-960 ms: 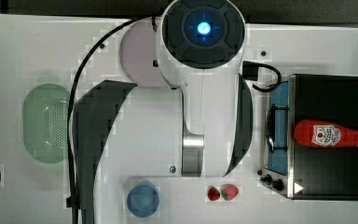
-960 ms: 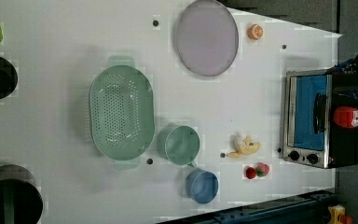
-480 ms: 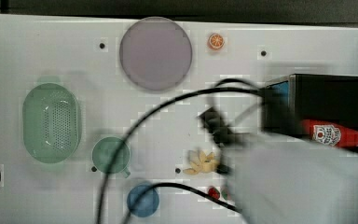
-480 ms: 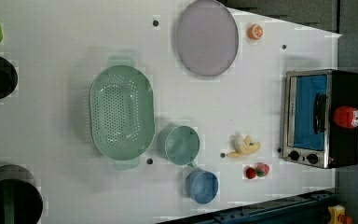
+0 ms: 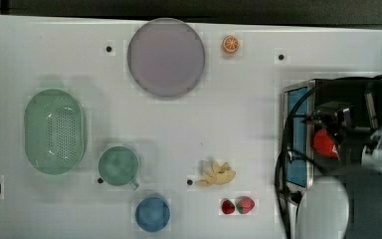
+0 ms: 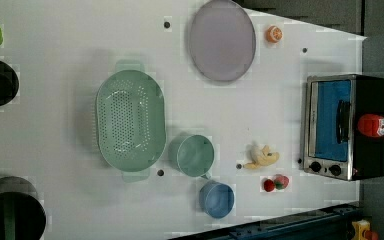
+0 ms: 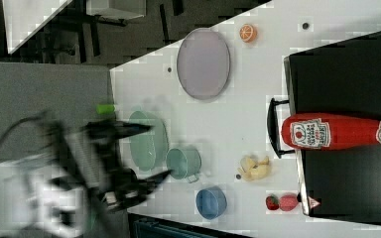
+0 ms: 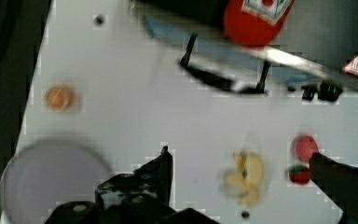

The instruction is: Pick Ketchup from oven and place it on table.

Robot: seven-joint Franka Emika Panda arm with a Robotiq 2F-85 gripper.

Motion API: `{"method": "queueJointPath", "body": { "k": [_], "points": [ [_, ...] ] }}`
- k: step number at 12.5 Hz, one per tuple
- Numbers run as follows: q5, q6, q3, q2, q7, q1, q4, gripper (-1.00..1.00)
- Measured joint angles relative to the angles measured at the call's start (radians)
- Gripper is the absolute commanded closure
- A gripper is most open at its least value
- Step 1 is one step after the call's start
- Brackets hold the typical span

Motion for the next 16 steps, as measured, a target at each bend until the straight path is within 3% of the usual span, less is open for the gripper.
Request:
{"method": "queueJointPath", "body": {
  "k": [2,3,5,6,7,9,16],
  "points": [
    [-0.006,0.077,-0.080,0.109,-0.001,-0.008,-0.019,-1.00],
    [-0.042,0.136,-0.100,0.117,-0.005,-0.008,-0.025,-1.00],
    [-0.018,0.197,-0.146,0.132,-0.008,-0.021,-0.033,-1.00],
    [-0.016,0.282,-0.221,0.196,-0.008,-0.032,-0.033,-1.00],
    [0.013,0.282,-0.225,0.237,-0.008,-0.055,-0.032,-1.00],
    [0.111,0.289,-0.247,0.319,-0.008,-0.039,-0.047,-1.00],
    [0.189,0.360,-0.264,0.449,-0.005,-0.054,-0.035,-1.00]
  ]
}}
